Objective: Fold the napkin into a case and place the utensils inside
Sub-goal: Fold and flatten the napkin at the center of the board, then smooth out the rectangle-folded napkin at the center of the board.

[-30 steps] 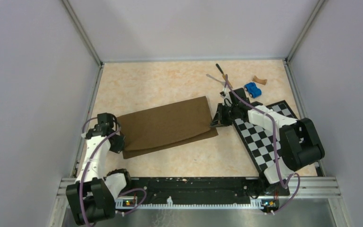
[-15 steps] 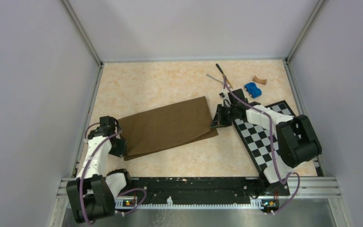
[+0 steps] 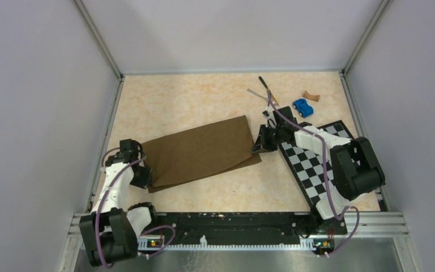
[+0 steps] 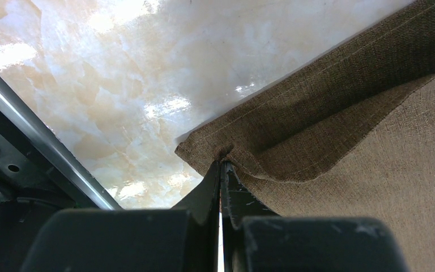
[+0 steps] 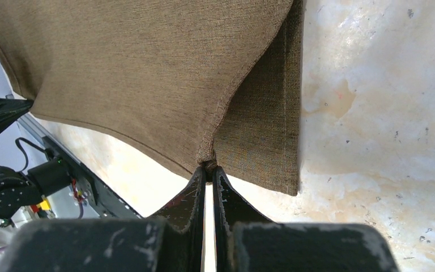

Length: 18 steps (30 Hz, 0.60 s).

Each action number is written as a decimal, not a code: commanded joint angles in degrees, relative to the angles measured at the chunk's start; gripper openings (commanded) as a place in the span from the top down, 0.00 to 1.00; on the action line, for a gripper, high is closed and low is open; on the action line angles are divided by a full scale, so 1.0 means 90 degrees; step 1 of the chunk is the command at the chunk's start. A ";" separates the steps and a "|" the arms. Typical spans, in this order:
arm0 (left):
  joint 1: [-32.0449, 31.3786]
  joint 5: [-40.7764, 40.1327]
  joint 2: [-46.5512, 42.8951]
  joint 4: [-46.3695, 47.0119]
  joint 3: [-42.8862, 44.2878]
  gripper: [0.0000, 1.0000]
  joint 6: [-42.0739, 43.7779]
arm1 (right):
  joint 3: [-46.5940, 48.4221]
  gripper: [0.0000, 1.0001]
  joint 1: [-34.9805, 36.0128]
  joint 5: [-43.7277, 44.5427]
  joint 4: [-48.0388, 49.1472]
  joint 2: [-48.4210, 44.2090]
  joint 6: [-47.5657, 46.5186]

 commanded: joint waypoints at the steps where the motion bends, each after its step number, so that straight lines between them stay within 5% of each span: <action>1: 0.0027 -0.0093 -0.0009 -0.0123 -0.0024 0.96 -0.0106 | 0.0021 1.00 -0.0022 0.0109 0.0037 0.0010 -0.0136; 2: 0.0031 -0.0079 -0.0012 -0.0149 -0.0011 0.89 -0.0093 | 0.0075 0.99 -0.0027 0.0180 -0.0091 -0.0008 -0.0178; 7: 0.0026 -0.0128 -0.0365 -0.0451 0.0354 0.31 0.0264 | 0.0504 0.56 0.0093 0.1156 -0.1157 -0.0842 -0.0542; 9: 0.0032 -0.0311 -0.0611 -0.0678 0.0583 0.17 0.0371 | 0.0611 0.49 0.0117 0.1191 -0.1395 -0.1152 -0.0561; 14: 0.0030 -0.0515 -0.1198 -0.0153 0.1058 0.01 0.1600 | 0.0831 0.44 0.0144 0.0921 -0.1110 -0.1089 -0.0642; 18: 0.0024 0.1958 -0.1253 0.1974 0.0646 0.01 0.2920 | 0.0854 0.44 0.0147 -0.0236 -0.0050 -0.0417 -0.0234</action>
